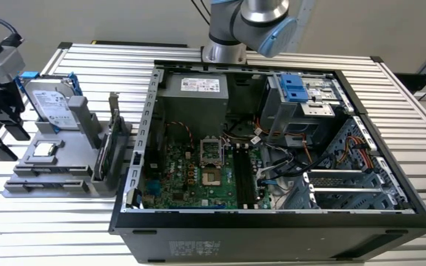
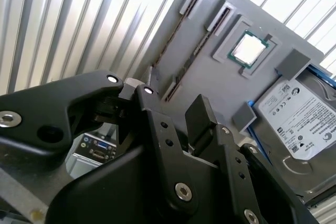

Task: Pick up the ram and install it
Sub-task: 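Pick up the ram and move it above insertion slot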

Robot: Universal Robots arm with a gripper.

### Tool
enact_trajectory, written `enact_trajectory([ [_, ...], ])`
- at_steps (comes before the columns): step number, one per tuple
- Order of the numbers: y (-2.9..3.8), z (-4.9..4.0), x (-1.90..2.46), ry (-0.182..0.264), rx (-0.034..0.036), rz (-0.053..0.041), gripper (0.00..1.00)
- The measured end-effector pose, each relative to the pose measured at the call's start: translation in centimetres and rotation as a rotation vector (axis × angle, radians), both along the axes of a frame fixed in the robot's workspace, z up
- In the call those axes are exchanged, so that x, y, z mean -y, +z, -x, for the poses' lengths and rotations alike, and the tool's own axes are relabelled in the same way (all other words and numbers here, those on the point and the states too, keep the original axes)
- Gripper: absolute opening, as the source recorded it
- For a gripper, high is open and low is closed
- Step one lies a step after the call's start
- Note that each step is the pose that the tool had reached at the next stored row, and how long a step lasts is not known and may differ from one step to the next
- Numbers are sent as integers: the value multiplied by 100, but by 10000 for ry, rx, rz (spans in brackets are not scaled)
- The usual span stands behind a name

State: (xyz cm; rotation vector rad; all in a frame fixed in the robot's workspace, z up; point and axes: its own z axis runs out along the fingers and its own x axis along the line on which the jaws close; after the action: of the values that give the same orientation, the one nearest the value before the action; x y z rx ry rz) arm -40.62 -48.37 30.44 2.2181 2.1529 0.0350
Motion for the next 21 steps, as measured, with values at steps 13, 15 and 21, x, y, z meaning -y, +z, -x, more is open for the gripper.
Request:
enact_trajectory([
  [13,-74,-7,0,11,0,0,100],
  [15,-84,-8,0,13,0,0,100],
  [21,-118,-10,-1,16,0,0,100],
])
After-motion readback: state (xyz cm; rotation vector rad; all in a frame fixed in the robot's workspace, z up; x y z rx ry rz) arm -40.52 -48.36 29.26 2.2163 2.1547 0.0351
